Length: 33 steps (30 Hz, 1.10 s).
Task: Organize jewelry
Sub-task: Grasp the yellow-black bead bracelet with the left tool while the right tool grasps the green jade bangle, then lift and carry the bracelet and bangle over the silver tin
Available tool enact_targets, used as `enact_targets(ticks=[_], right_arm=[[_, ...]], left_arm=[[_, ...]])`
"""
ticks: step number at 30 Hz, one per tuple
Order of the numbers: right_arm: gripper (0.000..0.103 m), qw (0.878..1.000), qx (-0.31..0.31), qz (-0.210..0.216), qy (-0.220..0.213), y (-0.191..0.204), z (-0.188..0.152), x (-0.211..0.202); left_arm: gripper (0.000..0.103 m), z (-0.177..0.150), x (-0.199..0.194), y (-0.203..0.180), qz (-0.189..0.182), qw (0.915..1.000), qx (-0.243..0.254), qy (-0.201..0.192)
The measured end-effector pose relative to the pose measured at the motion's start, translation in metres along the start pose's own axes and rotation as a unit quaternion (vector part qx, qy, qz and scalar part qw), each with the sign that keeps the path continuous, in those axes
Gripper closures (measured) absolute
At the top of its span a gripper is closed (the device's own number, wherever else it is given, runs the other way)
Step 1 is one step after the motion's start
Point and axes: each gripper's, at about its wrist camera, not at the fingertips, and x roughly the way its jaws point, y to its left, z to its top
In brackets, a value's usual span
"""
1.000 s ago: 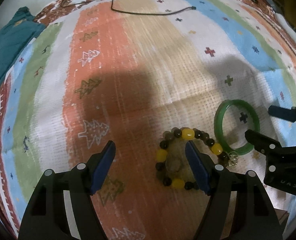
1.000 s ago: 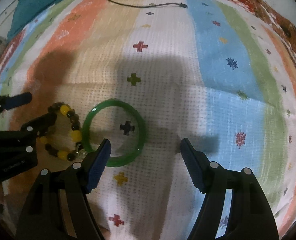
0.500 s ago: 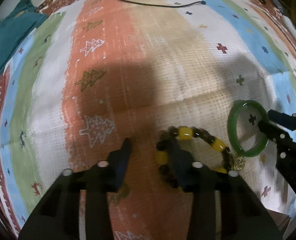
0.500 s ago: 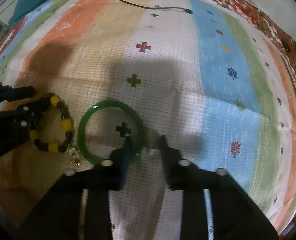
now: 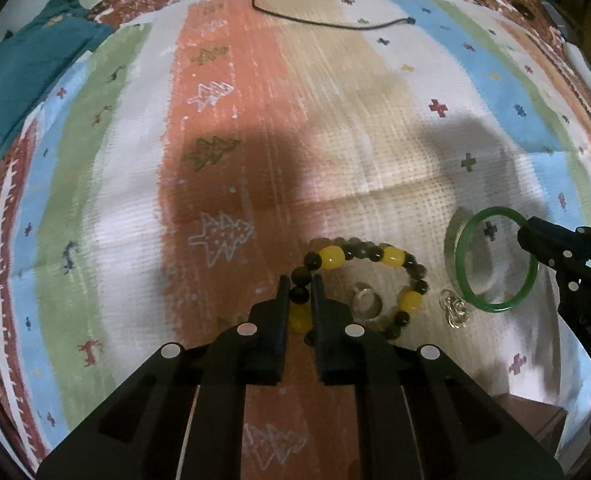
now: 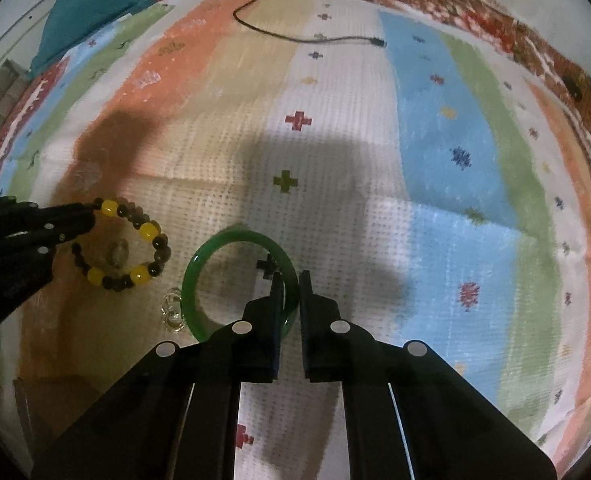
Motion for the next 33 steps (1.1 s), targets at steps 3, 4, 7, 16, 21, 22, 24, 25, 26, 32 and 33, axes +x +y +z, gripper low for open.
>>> enact_targets(ticks=[3, 4, 7, 16, 21, 22, 24, 25, 26, 32, 33], right_arm=[[0.094, 1.0, -0.007, -0.004, -0.007, -0.001, 0.001, -0.005], [0.094, 1.0, -0.008, -0.003, -0.01, -0.001, 0.001, -0.008], [0.094, 1.0, -0.008, 0.001, -0.019, -0.001, 0.002, -0.015], [0.094, 0.999, 0.001, 0.005, -0.033, -0.002, -0.005, -0.033], [0.094, 0.999, 0.0, 0.009, -0.037, 0.0, -0.008, -0.041], [0.094, 0.999, -0.001, 0.01, -0.037, 0.001, -0.009, -0.042], [0.094, 0.999, -0.002, 0.012, -0.039, 0.003, -0.011, -0.045], [0.094, 0.999, -0.002, 0.013, -0.04, 0.003, -0.011, -0.047], [0.094, 0.999, -0.003, 0.014, -0.041, 0.004, -0.012, -0.048], [0.094, 0.999, -0.001, 0.015, -0.05, 0.004, -0.014, -0.057], [0.094, 0.999, -0.001, 0.015, -0.051, 0.004, -0.015, -0.058]], left_arm=[[0.093, -0.006, -0.013, 0.003, -0.006, 0.9999, -0.002, -0.01], [0.093, -0.005, -0.014, 0.003, -0.007, 0.9999, -0.002, -0.013], [0.093, 0.0, -0.023, 0.001, -0.014, 0.9996, -0.001, -0.023], [0.093, -0.002, -0.04, -0.005, -0.004, 0.999, 0.008, -0.045], [0.093, -0.003, -0.051, -0.005, -0.013, 0.998, 0.009, -0.061], [0.093, -0.003, -0.053, -0.005, -0.01, 0.9979, 0.009, -0.064], [0.094, -0.004, -0.056, -0.003, -0.015, 0.9976, 0.003, -0.067], [0.094, -0.004, -0.058, -0.002, -0.016, 0.9975, 0.001, -0.069], [0.094, -0.005, -0.06, -0.001, -0.015, 0.9974, 0.0, -0.071], [0.094, -0.009, -0.072, 0.001, -0.021, 0.9965, -0.006, -0.081], [0.094, -0.009, -0.074, 0.001, -0.023, 0.9964, -0.006, -0.082]])
